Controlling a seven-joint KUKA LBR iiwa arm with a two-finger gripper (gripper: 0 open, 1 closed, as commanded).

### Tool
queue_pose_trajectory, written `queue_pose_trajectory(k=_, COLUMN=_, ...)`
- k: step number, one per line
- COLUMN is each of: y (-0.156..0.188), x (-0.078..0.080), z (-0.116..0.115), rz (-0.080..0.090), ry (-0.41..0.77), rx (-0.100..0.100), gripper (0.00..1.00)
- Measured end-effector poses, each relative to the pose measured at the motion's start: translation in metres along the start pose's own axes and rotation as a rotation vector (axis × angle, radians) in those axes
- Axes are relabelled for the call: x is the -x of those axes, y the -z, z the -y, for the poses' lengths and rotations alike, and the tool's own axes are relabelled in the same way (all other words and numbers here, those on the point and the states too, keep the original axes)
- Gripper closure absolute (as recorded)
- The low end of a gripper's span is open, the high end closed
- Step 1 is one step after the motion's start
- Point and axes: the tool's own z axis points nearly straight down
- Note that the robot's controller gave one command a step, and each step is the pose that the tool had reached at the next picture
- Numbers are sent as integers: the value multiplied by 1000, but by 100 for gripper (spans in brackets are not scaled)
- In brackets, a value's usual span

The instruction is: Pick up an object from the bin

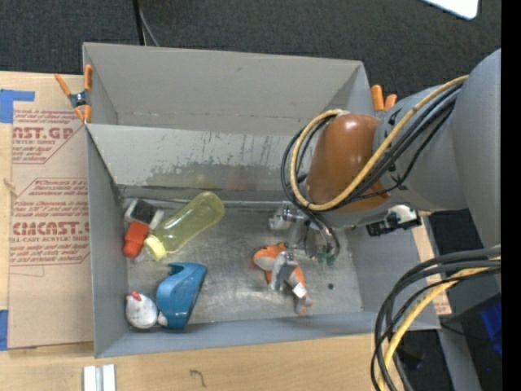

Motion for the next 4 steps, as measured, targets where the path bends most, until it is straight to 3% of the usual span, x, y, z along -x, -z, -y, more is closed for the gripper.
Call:
queue_pose_trajectory(k=1, y=-31, x=3, z=9, rz=-1, ry=-211, rx=2, gripper=0)
queue_pose_trajectory(k=2, y=-28, x=-7, z=5, rz=3, ry=-157, rx=2, gripper=100)
queue_pose_trajectory(k=4, y=-26, x=-8, z=5, rz=0, ry=-158, rx=1, gripper=100)
